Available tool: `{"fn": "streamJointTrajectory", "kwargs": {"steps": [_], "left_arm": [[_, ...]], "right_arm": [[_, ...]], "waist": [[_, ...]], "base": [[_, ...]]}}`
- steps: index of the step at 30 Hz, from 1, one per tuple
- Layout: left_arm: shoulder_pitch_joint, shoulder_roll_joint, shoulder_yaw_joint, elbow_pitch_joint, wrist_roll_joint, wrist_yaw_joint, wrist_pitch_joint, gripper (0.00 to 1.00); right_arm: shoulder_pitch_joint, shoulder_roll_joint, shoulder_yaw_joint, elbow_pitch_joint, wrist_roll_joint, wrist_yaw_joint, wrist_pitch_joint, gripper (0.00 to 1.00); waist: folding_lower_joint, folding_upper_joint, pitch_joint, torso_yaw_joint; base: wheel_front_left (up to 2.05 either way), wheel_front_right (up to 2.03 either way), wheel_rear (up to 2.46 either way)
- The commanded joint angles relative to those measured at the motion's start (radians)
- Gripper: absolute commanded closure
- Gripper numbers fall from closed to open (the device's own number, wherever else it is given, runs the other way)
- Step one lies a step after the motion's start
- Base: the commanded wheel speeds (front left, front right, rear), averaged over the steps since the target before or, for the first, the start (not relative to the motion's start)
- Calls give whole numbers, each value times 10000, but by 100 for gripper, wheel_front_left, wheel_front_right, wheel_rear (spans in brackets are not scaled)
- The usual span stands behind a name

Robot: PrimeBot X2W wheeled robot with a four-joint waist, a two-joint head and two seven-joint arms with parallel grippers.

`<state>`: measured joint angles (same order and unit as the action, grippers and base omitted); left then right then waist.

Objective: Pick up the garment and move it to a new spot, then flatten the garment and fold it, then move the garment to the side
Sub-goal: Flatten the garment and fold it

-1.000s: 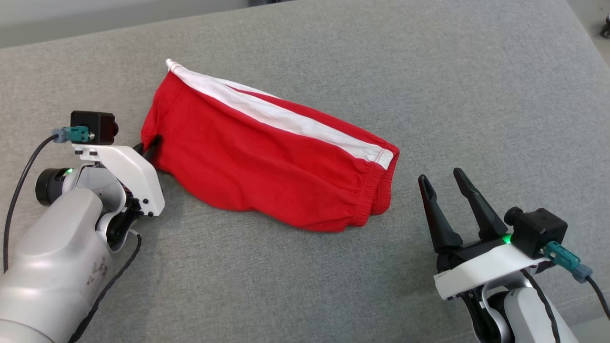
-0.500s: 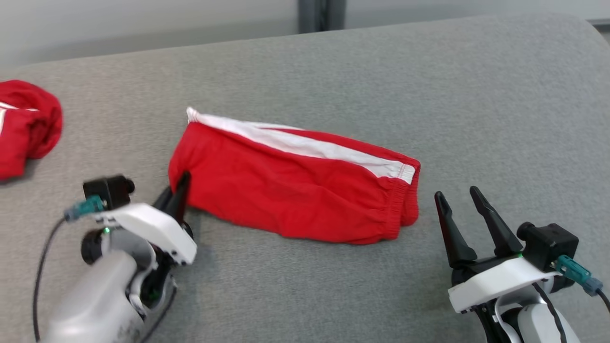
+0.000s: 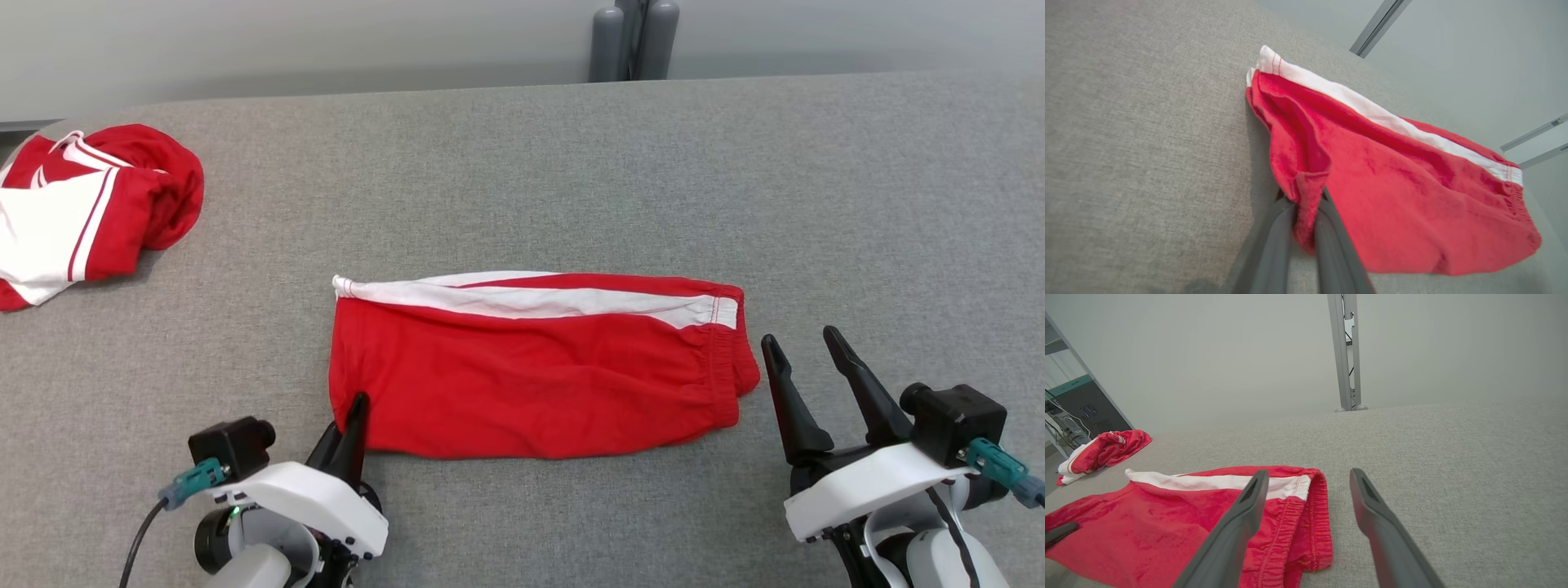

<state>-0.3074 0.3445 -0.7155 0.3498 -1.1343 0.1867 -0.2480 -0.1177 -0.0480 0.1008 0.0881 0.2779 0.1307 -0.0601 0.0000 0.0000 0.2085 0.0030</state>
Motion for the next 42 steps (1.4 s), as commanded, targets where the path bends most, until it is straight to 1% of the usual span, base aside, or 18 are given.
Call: {"fn": "streamJointTrajectory", "kwargs": {"steps": [1,7,8,9,10,13,14,16,22,24,29,31,32,37,42], "left_arm": [[170,26,97,-36,16,92,-74,100],[409,-155,325,169,151,159,-130,100],[416,-183,371,207,216,171,-146,79],[412,-198,407,240,309,179,-156,46],[399,-231,504,274,555,189,-165,0],[396,-263,676,219,806,199,-179,0],[457,-339,954,31,1098,67,-179,0],[581,-392,1343,-184,1523,-22,-177,0],[1032,-759,2426,-895,3111,-117,-180,0],[1226,-963,2756,-1050,3468,-245,-181,0],[1488,-1406,3209,-1117,4285,-554,-182,0],[1562,-1592,3362,-1152,4583,-639,-180,0],[1562,-1592,3362,-1152,4583,-639,-180,0],[1646,-1999,3677,-1263,5441,-880,-181,0],[1729,-2280,4055,-1296,6108,-1092,-181,0]], "right_arm": [[89,-51,-54,-30,-92,1,82,0],[116,-48,-104,14,-120,1,368,0],[111,-49,-116,9,-138,1,409,0],[102,-49,-137,-4,-162,1,432,0],[79,-49,-169,-31,-182,1,499,0],[65,-49,-234,-65,-239,1,558,0],[79,-49,-300,-101,-260,1,603,0],[104,-52,-437,-92,-171,1,722,0],[-120,-131,-603,-23,-210,1,1360,0],[-179,-232,-534,47,-113,1,1718,0],[-439,-554,-423,283,273,1,2449,0],[-561,-674,-408,471,387,1,2703,0],[-561,-674,-408,471,387,1,2703,0],[-860,-991,-380,1067,682,1,3351,0],[-1097,-1247,-318,1685,1111,1,3861,0]], "waist": [[0,0,1,32],[0,0,12,32],[0,0,10,28],[0,0,8,26],[0,0,-2,40],[0,0,-6,68],[0,0,-11,116],[0,0,-19,169],[0,0,-102,364],[0,0,-138,453],[0,0,-184,727],[0,0,-174,854],[0,0,-174,854],[0,0,-105,1204],[0,0,-15,1498]], "base": [[0,0,0],[0,0,0],[0,0,0],[0,0,0],[0,0,0],[0,0,0],[0,0,0],[0,0,0],[0,0,0],[0,0,0],[0,0,0],[0,0,0],[0,0,0],[0,0,0],[0,0,0]]}}
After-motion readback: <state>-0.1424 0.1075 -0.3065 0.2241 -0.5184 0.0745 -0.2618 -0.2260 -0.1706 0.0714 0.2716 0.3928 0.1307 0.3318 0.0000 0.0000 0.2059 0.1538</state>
